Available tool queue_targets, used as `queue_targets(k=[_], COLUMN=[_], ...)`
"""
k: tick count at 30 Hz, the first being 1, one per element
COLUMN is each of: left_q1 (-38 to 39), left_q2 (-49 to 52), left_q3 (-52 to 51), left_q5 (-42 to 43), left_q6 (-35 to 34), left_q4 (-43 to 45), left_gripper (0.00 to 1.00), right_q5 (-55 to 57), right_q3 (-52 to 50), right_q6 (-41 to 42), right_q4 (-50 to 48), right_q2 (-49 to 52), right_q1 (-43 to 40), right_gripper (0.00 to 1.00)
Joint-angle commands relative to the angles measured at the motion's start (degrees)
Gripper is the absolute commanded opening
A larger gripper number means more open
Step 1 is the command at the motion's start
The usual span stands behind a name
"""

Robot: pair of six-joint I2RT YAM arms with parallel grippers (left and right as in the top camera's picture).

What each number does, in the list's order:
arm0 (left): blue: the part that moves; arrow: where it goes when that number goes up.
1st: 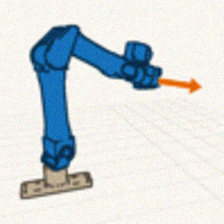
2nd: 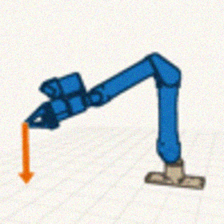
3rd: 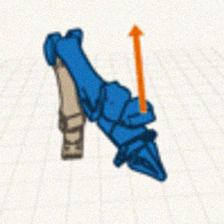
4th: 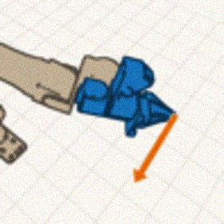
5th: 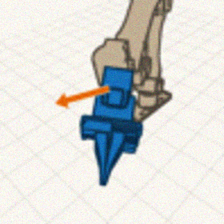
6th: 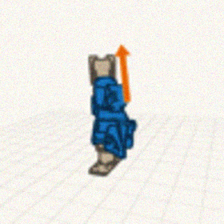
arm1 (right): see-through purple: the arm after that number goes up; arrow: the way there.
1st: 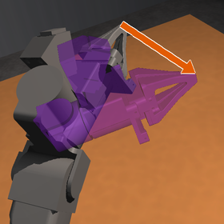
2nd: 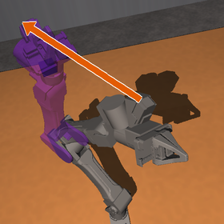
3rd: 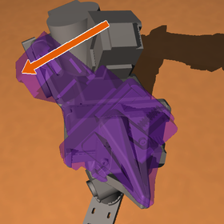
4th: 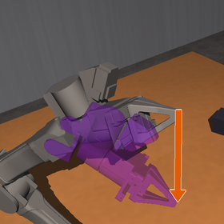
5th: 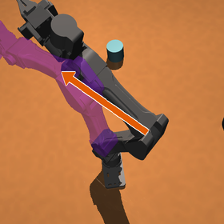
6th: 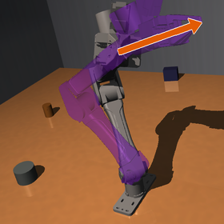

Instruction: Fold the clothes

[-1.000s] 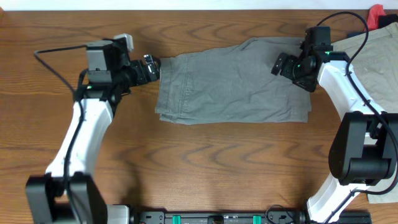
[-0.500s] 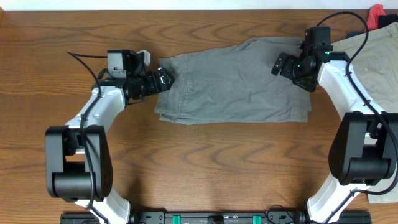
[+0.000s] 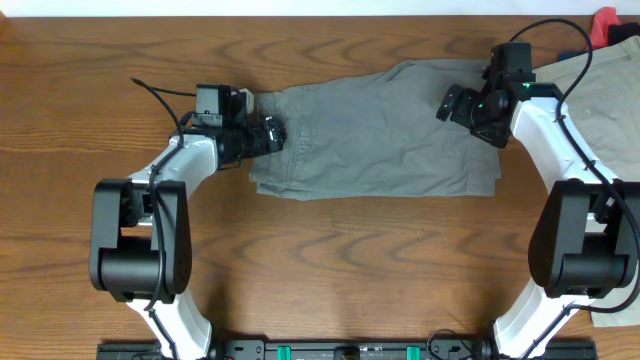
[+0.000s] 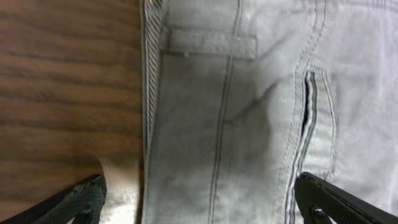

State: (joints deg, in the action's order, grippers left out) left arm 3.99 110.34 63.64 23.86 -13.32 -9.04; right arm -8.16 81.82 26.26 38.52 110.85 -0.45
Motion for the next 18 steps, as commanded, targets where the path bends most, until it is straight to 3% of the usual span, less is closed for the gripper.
queue_targets(k=[1, 8, 16, 18], left_q1=[0.13, 1.81, 5.95, 6.34], left_q2=[3.54, 5.51, 5.51, 5.51], left_q3=[0.02, 0.02, -0.02, -0.02], left_q5=[-2.47, 2.95, 0.76, -0.85], left_q6=[0.09, 0.11, 0.79, 0.79], left_q4=[-0.72, -0.9, -0.92, -0.94], left_gripper=[0.98, 0.98, 1.0, 0.87], right_q5=[-0.22, -0.22, -0.22, -0.24], right_q3=[0.94, 0.94, 0.94, 0.94], right_q6=[-0.83, -0.83, -0.83, -0.83], right_q4=[0.04, 0.04, 0.02, 0.02], right_q2=[0.31, 0.31, 0.31, 0.31], right_q1=[0.13, 0.13, 0.13, 0.13], right_gripper=[0.99, 0.99, 0.99, 0.99])
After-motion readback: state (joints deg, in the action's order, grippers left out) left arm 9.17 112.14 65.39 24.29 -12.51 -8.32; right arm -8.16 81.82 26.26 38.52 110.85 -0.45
